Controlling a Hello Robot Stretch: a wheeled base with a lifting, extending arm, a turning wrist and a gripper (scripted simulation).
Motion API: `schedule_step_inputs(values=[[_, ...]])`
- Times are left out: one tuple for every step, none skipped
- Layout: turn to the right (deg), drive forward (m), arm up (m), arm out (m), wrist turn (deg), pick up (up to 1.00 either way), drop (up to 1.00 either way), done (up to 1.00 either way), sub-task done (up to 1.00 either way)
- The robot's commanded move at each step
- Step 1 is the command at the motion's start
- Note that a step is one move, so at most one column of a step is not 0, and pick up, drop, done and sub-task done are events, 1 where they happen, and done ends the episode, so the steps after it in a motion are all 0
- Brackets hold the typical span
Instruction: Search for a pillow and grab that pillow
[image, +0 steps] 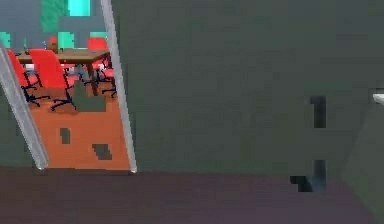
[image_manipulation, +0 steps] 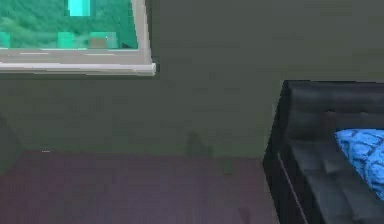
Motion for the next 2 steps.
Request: schedule_step_inputs(values=[[45.0, 0.00, 0.00, 0.00, 0.0, 0.00, 0.00, 0.00, 0.00], [42.0, 0.00, 0.00, 0.00, 0.0, 0.00, 0.00, 0.00, 0.00]])
